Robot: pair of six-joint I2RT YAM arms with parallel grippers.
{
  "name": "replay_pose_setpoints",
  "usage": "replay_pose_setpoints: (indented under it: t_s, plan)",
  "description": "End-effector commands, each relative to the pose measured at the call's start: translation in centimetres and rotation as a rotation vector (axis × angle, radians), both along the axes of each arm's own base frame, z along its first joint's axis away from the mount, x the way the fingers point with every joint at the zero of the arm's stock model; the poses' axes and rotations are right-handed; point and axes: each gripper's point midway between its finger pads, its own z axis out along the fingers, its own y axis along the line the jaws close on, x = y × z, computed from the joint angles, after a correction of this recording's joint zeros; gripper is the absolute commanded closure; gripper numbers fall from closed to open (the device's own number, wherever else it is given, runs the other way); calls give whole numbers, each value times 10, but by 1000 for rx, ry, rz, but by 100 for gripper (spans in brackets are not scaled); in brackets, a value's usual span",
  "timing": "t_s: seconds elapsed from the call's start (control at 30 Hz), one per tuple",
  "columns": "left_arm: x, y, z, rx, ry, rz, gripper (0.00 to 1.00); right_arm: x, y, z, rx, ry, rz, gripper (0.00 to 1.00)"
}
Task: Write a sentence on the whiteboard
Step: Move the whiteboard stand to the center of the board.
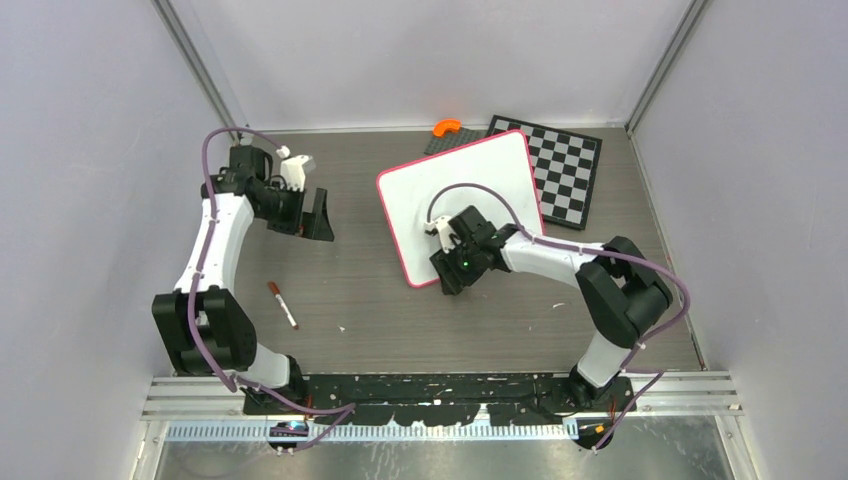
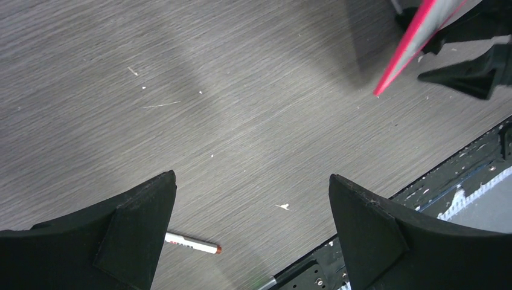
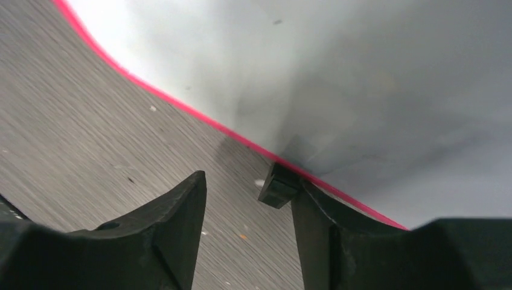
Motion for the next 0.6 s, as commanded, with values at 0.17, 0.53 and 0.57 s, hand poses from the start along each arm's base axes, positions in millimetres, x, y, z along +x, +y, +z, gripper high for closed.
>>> replay_pose_setpoints:
  t_s: [0.17, 0.53, 0.57]
  plan:
    - [10, 6, 27, -107, -25, 39, 0, -10, 58, 50, 218, -13, 114, 33]
    - [7, 6, 35, -108, -27, 74, 0, -12, -54, 71, 82, -83, -71, 35]
    - [7, 6, 36, -110, -27, 77, 0, -9, -66, 70, 50, -104, -116, 36]
